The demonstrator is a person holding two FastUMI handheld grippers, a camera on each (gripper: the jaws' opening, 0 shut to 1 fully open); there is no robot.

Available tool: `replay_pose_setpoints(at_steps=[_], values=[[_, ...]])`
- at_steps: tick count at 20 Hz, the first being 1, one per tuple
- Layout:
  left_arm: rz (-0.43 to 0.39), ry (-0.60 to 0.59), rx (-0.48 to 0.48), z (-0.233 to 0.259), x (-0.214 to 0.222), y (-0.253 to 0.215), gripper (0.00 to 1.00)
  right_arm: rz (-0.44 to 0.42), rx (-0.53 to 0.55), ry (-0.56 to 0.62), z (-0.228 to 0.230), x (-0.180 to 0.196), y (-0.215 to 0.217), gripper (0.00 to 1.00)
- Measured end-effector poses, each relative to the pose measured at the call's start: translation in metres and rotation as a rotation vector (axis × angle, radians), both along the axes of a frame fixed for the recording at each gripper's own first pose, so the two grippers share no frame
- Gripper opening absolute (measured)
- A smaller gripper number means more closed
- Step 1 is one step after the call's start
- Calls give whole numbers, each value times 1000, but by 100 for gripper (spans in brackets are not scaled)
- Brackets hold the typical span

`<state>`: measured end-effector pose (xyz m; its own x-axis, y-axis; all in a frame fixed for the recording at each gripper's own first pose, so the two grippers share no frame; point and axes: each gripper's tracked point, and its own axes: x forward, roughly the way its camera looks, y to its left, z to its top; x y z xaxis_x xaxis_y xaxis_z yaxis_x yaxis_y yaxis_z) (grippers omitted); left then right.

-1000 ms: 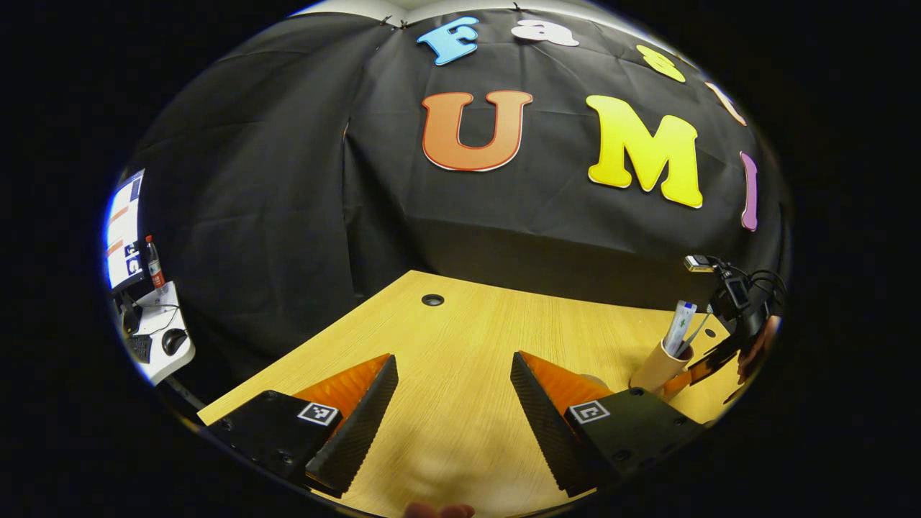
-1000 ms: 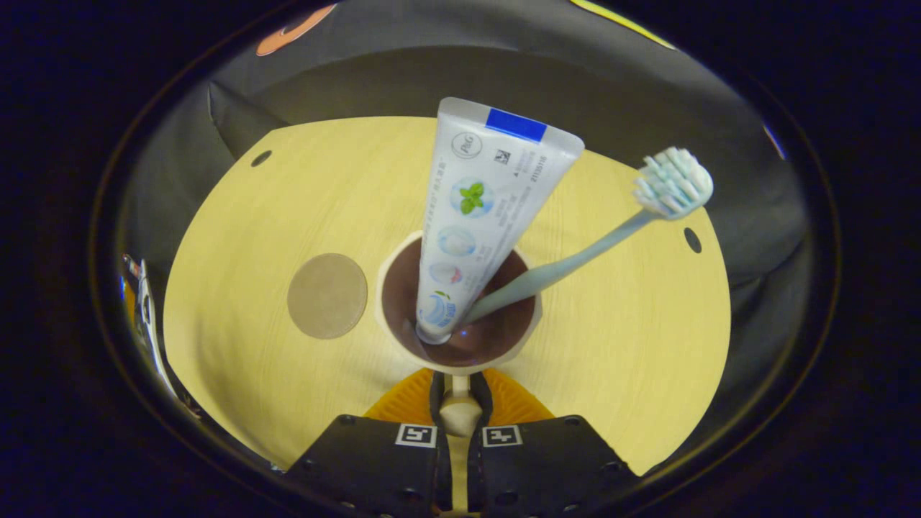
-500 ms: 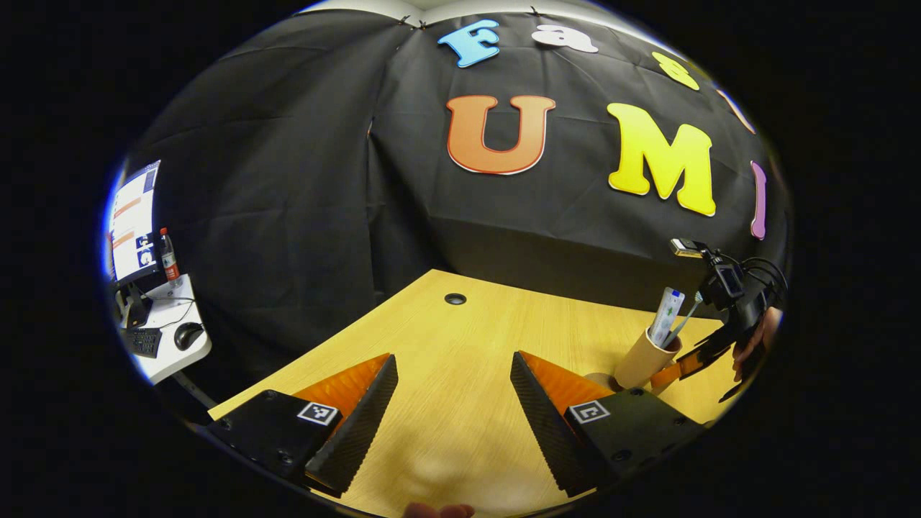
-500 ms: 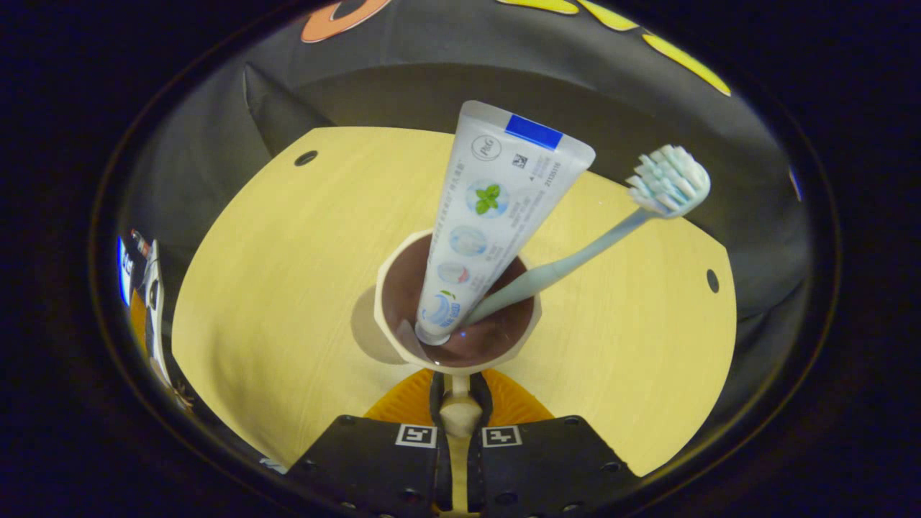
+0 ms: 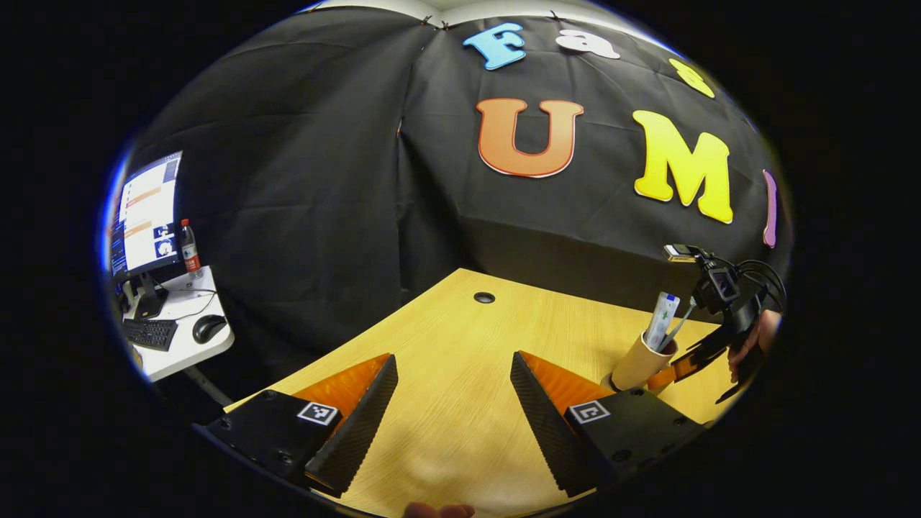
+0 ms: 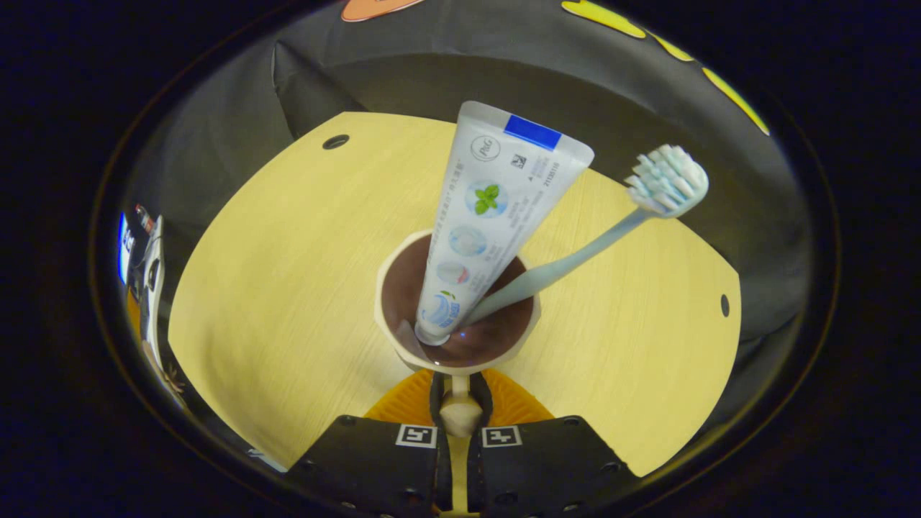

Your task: Put the toothbrush and toothpaste on the desktop into the cup, then pick up the cup and place it on the coaster on the desktop.

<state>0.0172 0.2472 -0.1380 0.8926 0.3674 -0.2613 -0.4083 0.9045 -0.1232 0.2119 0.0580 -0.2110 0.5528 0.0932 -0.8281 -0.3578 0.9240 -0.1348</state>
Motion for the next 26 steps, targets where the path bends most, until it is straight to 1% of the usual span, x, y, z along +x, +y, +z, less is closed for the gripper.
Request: replay_pose_setpoints(at_steps=[4,5,8,11,12,13,14,15,17,19,21,23,24,25,26], values=[[2,3,0,-2,-3,4,100,-17,-10,8,2,-1,-1,8],[1,6,-1,-3,-3,4,100,-24,-8,17,3,-3,0,6],[-4,8,-7,-4,-3,5,100,-39,2,9,3,-2,0,14],[-13,6,-3,-3,-2,4,100,-35,8,-2,8,-3,7,25],[-19,8,-3,-2,0,1,100,-37,20,-9,9,-3,8,26],[-25,9,-3,-2,0,0,100,-42,19,-15,11,-3,7,43],[-33,7,-4,-1,2,-2,100,-55,4,-22,14,-3,3,53],[-43,6,-4,0,4,-5,100,-58,16,-23,16,-5,3,68],[-52,6,12,6,7,-12,100,-74,49,-30,22,-12,5,87],[-78,-3,37,15,12,-23,100,-75,68,-60,36,-20,1,90],[-119,-10,57,24,20,-38,100,-79,97,-96,54,-31,-2,99],[-170,-25,64,36,30,-60,100,-92,128,-144,76,-43,-12,97],[-193,-35,71,44,34,-71,100,-101,145,-175,89,-50,-19,99],[-211,-55,83,54,39,-81,100,-109,154,-221,105,-55,-29,99],[-239,-72,88,65,43,-96,100,-120,163,-284,125,-59,-41,96]])
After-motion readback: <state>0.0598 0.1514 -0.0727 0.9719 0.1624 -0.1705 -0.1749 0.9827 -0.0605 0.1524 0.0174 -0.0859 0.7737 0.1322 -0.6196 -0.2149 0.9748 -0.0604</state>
